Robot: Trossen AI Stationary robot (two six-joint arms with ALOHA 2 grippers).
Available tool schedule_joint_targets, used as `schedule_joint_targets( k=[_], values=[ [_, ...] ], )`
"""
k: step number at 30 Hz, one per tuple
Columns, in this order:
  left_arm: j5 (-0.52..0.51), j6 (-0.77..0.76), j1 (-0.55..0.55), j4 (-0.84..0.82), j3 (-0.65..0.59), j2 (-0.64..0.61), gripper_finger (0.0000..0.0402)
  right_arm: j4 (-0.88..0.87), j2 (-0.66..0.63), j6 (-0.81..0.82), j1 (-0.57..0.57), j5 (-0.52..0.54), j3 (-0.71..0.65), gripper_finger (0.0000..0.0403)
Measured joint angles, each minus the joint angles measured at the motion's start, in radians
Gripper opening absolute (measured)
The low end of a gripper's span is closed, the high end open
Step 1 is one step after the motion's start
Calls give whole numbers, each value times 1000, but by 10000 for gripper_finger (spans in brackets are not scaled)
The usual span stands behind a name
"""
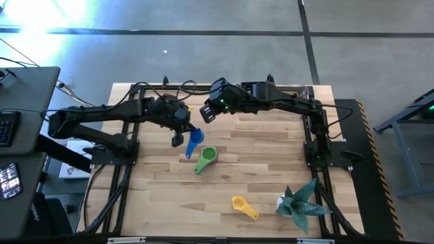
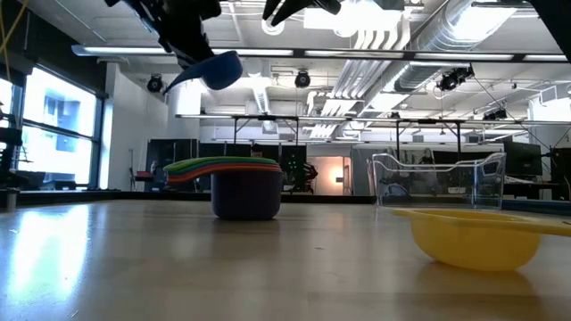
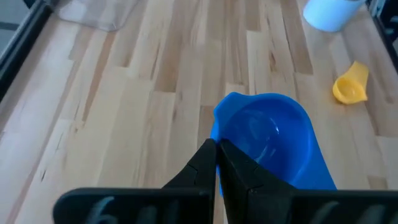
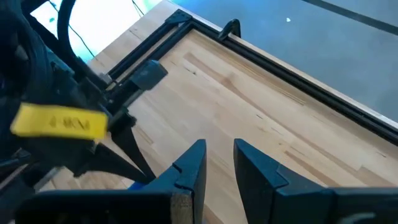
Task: Nest measuring cups in basket
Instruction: Stack the blue measuring cup on top of the green measuring cup
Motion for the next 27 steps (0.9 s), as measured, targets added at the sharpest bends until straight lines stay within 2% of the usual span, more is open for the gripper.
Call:
schedule_joint_targets(
  k=[6, 14, 27],
  values=[
    [-7, 46, -20, -39, 74, 117, 0, -12, 0, 24, 0, 30, -6, 73],
    [-7, 75, -45, -40, 82, 247, 0, -57, 0, 56, 0, 35, -11, 73],
    [-1, -81, -81, -39, 82, 372, 0, -108, 0, 61, 0, 50, -11, 73]
  ],
)
